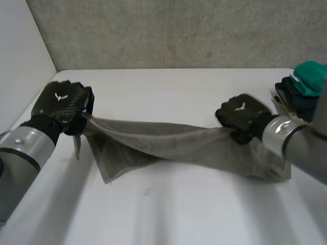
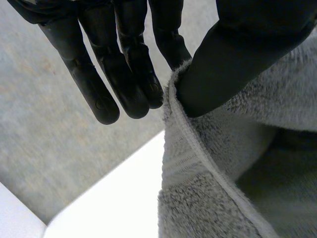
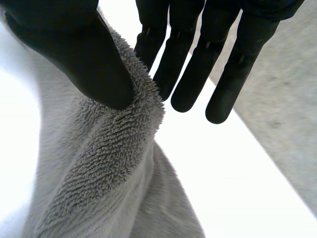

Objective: Fold the laundry.

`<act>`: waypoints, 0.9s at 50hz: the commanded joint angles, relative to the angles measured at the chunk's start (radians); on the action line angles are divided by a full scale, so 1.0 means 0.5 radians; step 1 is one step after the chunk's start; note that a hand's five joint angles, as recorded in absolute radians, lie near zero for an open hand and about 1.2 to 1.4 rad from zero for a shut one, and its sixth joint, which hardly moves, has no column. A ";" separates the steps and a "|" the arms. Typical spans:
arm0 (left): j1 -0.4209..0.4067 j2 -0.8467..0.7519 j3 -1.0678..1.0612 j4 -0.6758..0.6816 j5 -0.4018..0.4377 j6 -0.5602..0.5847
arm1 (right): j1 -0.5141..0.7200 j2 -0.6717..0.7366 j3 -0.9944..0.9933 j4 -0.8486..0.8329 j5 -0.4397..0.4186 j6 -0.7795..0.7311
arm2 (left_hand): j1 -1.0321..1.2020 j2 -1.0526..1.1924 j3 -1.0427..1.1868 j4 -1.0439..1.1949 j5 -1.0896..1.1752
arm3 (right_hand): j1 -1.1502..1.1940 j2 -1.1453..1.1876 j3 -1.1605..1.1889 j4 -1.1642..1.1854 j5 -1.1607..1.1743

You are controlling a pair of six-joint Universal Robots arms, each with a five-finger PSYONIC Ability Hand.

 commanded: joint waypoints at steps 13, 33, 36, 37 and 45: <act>0.004 -0.731 0.661 0.240 0.017 0.503 | -0.051 0.273 -0.545 0.061 0.264 -0.263 | 0.497 0.401 0.406 0.390 0.428 | 0.551 0.443 0.422 0.400 0.479; 0.059 -0.664 1.215 0.964 0.017 -0.181 | 0.072 0.095 -0.617 -1.284 0.562 0.271 | 0.497 0.401 0.406 0.390 0.428 | 0.551 0.443 0.422 0.400 0.479; 0.056 -0.594 0.997 0.961 0.032 -0.178 | 0.081 0.107 -0.522 -1.146 0.513 0.299 | 0.497 0.401 0.406 0.390 0.428 | 0.551 0.443 0.422 0.400 0.479; 0.056 -0.575 0.941 0.964 0.042 -0.178 | 0.084 0.113 -0.506 -1.109 0.494 0.311 | 0.497 0.401 0.406 0.390 0.428 | 0.501 0.392 0.372 0.349 0.429; 0.062 -0.293 0.502 0.986 0.180 -0.166 | 0.081 0.404 -0.491 -0.658 0.252 0.461 | 0.497 0.401 0.406 0.390 0.428 | -1.893 -2.001 -2.022 -2.044 -1.965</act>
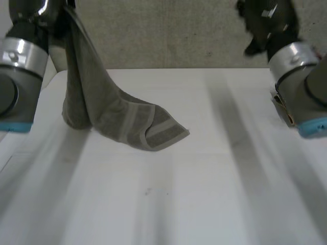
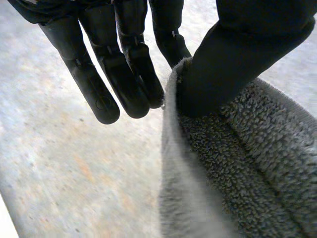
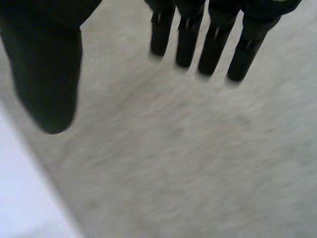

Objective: Fold the laundry.

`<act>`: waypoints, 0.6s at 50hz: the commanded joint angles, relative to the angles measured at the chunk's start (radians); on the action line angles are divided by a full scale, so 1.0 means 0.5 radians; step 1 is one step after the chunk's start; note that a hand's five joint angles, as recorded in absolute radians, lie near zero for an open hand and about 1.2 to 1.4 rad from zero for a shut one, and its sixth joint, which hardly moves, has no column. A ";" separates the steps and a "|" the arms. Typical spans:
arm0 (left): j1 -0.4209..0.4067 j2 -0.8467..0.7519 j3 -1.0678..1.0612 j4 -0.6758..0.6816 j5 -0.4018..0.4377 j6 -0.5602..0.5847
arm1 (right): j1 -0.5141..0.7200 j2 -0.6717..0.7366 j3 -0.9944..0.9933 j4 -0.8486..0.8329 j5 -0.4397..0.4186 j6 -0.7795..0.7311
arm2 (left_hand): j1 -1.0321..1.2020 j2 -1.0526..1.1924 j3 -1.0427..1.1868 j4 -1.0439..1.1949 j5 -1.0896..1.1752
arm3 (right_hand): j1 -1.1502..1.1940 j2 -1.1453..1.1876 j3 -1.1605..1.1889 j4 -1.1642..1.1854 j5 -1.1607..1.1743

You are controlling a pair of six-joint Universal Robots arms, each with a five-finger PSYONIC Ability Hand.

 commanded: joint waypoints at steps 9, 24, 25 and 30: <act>-0.017 0.670 -0.590 0.004 0.190 0.035 | 0.026 0.534 -0.241 0.506 -0.419 0.463 | 0.496 0.394 0.399 0.389 0.428 | -0.431 -0.450 -0.506 -0.543 -0.498; -0.060 1.198 -0.771 -0.101 0.233 -0.011 | 0.520 1.169 -0.864 0.484 -0.523 0.951 | 0.496 0.394 0.399 0.389 0.428 | -0.042 -0.061 -0.117 -0.154 -0.109; -0.063 1.204 -0.771 -0.104 0.236 -0.017 | 0.539 1.188 -0.876 0.484 -0.526 0.975 | 0.496 0.394 0.399 0.389 0.428 | 0.105 0.086 0.030 -0.007 0.037; -0.060 1.192 -0.780 -0.122 0.233 -0.029 | 0.625 1.258 -0.880 0.469 -0.483 1.034 | 0.496 0.394 0.399 0.389 0.428 | 2.006 1.987 1.931 1.894 1.939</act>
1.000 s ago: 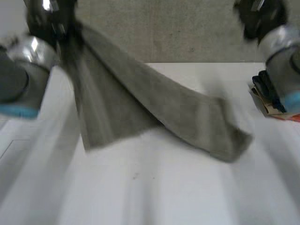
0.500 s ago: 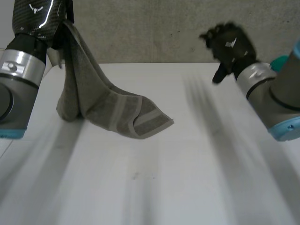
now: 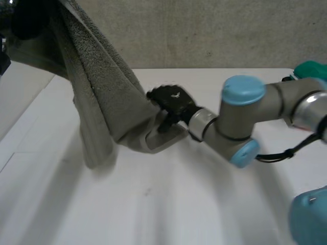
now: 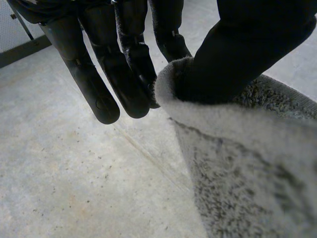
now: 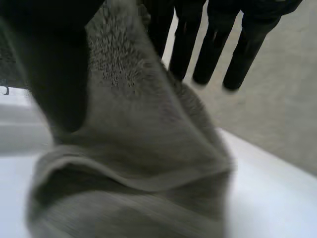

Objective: Fold the laundry.

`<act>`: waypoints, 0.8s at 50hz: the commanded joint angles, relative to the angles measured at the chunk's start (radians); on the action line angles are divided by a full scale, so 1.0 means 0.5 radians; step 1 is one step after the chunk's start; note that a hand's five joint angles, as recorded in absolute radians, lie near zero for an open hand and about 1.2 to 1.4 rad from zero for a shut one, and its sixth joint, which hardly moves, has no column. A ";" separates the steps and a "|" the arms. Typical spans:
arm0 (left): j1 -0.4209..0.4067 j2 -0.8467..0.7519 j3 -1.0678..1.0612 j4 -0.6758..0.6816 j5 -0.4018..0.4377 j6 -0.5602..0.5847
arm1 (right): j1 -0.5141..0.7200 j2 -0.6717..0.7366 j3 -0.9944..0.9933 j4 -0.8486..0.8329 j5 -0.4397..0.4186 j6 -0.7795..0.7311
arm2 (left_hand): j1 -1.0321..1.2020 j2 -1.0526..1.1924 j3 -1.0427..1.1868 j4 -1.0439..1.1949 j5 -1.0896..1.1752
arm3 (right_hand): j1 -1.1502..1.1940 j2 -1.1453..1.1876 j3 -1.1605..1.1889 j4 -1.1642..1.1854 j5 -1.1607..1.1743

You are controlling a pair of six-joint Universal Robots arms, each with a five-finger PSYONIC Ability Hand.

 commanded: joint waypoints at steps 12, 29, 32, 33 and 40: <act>0.066 -0.170 -0.013 -0.048 -0.010 -0.006 | -0.235 -0.620 0.305 0.155 0.304 -0.279 | 0.496 0.394 0.399 0.389 0.428 | 1.693 1.694 1.702 1.704 1.723; 0.118 -0.912 -0.126 -0.656 -0.025 -0.003 | -0.426 -0.955 0.495 0.689 0.184 -1.127 | 0.496 0.394 0.399 0.389 0.428 | 1.693 1.694 1.702 1.704 1.723; 0.079 -1.097 -0.102 -0.644 -0.025 -0.006 | -0.429 -0.744 0.498 0.695 0.215 -1.228 | 0.496 0.394 0.399 0.389 0.428 | 1.693 1.694 1.702 1.704 1.723; 0.069 -1.137 -0.093 -0.638 -0.025 -0.003 | -0.420 -0.646 0.498 0.695 0.224 -1.283 | 0.496 0.394 0.399 0.389 0.428 | 1.693 1.694 1.702 1.704 1.723; -0.007 -1.358 0.043 -0.604 -0.166 -0.003 | -0.414 -0.421 0.477 0.613 0.301 -1.412 | 0.496 0.394 0.399 0.389 0.428 | 1.631 1.632 1.641 1.642 1.661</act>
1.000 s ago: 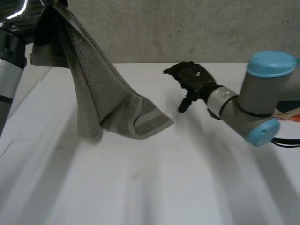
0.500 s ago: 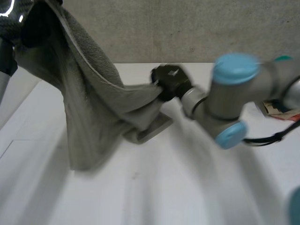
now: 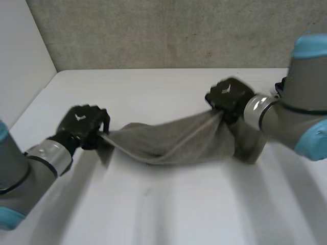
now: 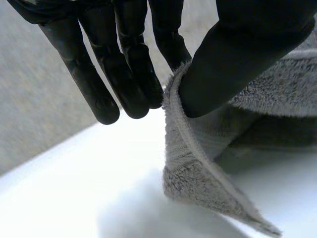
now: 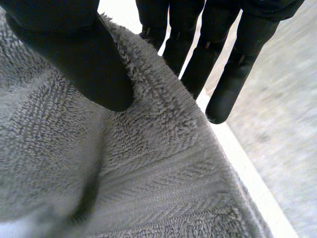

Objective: Fold the laundry.

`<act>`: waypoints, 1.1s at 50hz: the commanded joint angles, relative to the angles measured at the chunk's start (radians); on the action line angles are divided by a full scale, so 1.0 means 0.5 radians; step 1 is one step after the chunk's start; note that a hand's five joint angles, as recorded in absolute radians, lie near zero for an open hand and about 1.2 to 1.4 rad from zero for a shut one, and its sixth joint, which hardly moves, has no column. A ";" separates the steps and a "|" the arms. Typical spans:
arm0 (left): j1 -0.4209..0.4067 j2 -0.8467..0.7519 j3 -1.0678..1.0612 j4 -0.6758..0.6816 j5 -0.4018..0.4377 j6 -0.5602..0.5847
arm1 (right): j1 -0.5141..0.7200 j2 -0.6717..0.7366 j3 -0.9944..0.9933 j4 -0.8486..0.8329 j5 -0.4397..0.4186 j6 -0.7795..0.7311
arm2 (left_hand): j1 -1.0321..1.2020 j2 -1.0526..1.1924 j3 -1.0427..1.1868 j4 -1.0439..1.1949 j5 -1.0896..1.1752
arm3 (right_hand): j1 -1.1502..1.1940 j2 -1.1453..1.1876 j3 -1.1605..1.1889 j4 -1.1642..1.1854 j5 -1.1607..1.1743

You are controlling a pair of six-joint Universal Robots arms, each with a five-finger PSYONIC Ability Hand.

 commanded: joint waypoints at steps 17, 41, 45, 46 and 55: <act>-0.075 -0.010 0.084 0.046 -0.144 -0.021 | -0.213 -0.321 0.434 -0.222 0.158 0.617 | 0.496 0.394 0.399 0.388 0.428 | -1.421 -1.545 -1.556 -1.580 -1.486; -0.075 -0.010 0.053 0.046 -0.144 -0.008 | -0.422 0.157 0.189 -0.209 0.130 0.513 | 0.496 0.394 0.399 0.388 0.428 | -0.077 -0.200 -0.211 -0.235 -0.141; -0.069 -0.001 0.059 0.046 -0.162 0.004 | -0.431 0.115 0.210 -0.264 0.149 0.544 | 0.496 0.394 0.399 0.388 0.428 | 0.556 0.433 0.421 0.397 0.491; -0.069 0.009 0.063 0.040 -0.166 0.004 | -0.437 0.093 0.229 -0.289 0.149 0.541 | 0.496 0.394 0.399 0.388 0.428 | 0.556 0.433 0.421 0.397 0.491; 0.026 0.502 0.118 -0.019 -0.163 0.004 | -0.477 -0.753 0.214 -0.216 0.124 0.492 | 0.496 0.394 0.399 0.388 0.428 | 0.556 0.433 0.421 0.397 0.491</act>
